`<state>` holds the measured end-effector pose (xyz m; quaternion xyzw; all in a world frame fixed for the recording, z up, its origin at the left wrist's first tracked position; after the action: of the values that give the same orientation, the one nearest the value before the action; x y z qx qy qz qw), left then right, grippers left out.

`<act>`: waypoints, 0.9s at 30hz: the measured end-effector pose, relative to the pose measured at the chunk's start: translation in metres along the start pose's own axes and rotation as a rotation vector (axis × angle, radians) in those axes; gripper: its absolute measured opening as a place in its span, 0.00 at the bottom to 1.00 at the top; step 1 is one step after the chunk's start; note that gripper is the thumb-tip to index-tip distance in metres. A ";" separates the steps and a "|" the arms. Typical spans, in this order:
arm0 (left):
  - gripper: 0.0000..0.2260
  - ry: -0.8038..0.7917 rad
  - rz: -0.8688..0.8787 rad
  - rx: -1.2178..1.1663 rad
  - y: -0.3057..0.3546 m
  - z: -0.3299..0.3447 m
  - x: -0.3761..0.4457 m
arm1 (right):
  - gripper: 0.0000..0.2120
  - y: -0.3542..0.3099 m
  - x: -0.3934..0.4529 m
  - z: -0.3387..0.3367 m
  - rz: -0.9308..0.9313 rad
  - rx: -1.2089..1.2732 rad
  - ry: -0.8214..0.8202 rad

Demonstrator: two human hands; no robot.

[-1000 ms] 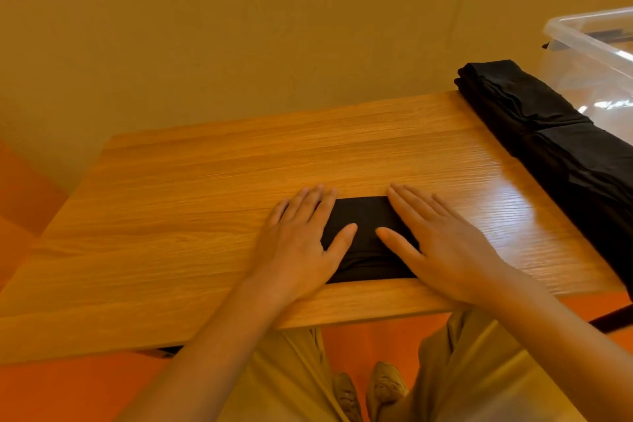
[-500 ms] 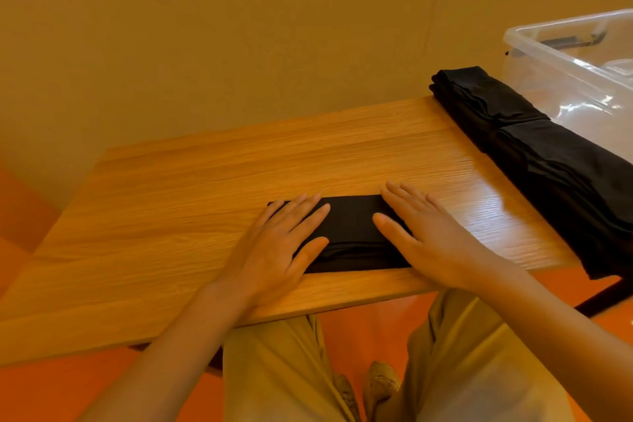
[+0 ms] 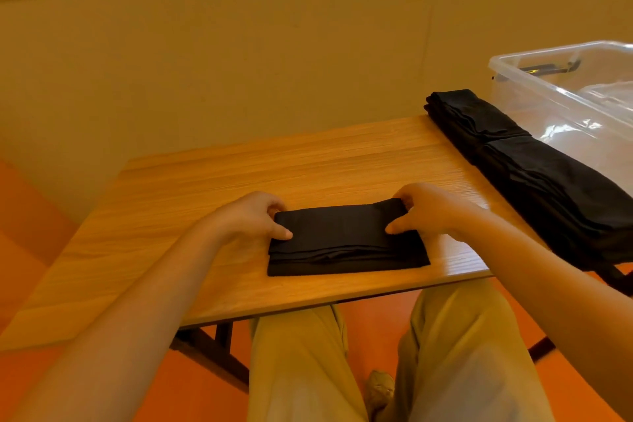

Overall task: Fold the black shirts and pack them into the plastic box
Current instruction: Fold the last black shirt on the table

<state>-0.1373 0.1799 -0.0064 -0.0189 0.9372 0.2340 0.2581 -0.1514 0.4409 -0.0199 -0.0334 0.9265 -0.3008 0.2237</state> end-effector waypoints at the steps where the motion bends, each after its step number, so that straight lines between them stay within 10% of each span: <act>1: 0.23 -0.028 -0.013 0.009 0.003 -0.002 0.000 | 0.16 0.000 0.000 -0.001 0.003 0.026 -0.016; 8: 0.09 -0.004 -0.012 -0.053 0.008 -0.002 0.006 | 0.11 0.005 -0.008 0.001 -0.084 0.088 0.049; 18: 0.16 0.192 0.210 -0.333 0.053 -0.005 0.023 | 0.14 0.024 -0.026 -0.015 -0.092 0.322 0.221; 27: 0.14 0.281 0.570 -0.423 0.168 -0.018 0.045 | 0.11 0.064 -0.069 -0.069 -0.129 0.381 0.668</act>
<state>-0.2104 0.3250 0.0569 0.1576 0.8620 0.4799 0.0419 -0.1154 0.5444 0.0203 0.0503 0.8717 -0.4754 -0.1075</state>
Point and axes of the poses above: each hand's wrist, its own x-axis towards the middle knuckle, its own z-axis out of the palm, y = z × x, the point moved 4 cm from there along x, towards the middle knuckle, and after that the axes turned 6 degrees about -y, right-handed, at the moved point
